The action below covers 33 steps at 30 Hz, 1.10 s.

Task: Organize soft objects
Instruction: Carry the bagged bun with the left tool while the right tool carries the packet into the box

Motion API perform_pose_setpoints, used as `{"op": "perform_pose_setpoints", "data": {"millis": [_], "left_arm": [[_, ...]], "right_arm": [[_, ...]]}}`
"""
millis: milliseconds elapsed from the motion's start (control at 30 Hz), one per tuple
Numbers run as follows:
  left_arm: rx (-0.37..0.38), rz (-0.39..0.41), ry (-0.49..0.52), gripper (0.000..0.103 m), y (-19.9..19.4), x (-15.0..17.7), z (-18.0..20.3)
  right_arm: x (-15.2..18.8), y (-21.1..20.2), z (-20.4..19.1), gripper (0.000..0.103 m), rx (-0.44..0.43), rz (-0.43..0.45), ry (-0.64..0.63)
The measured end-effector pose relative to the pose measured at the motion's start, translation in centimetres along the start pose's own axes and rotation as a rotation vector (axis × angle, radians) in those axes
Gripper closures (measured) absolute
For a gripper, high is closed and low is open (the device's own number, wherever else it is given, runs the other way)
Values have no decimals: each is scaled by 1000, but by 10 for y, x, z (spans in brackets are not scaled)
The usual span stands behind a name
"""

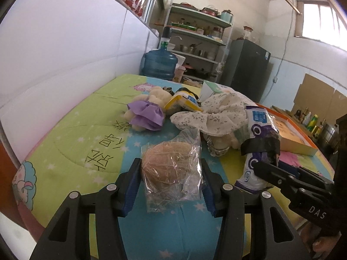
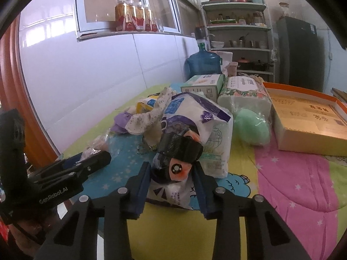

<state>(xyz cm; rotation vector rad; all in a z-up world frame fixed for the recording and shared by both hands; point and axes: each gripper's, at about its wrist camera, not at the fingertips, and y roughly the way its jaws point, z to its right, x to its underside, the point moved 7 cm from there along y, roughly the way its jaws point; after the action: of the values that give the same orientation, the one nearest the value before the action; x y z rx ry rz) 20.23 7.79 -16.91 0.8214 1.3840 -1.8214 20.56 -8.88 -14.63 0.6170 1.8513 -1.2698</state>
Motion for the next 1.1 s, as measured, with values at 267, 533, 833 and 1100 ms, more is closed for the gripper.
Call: {"op": "perform_pose_setpoints", "data": {"millis": [267, 533, 833, 1100], "left_arm": [[-3, 22, 5, 51, -11, -4, 10], [18, 68, 52, 51, -29, -17, 38], [124, 104, 107, 51, -37, -37, 102], [177, 100, 171, 51, -21, -47, 160]], "right_arm": [[-7, -23, -3, 65, -16, 58, -18], [-22, -59, 5, 65, -2, 141, -45], [-34, -106, 53, 65, 81, 225, -20], [-43, -140, 112, 65, 182, 275, 12]]}}
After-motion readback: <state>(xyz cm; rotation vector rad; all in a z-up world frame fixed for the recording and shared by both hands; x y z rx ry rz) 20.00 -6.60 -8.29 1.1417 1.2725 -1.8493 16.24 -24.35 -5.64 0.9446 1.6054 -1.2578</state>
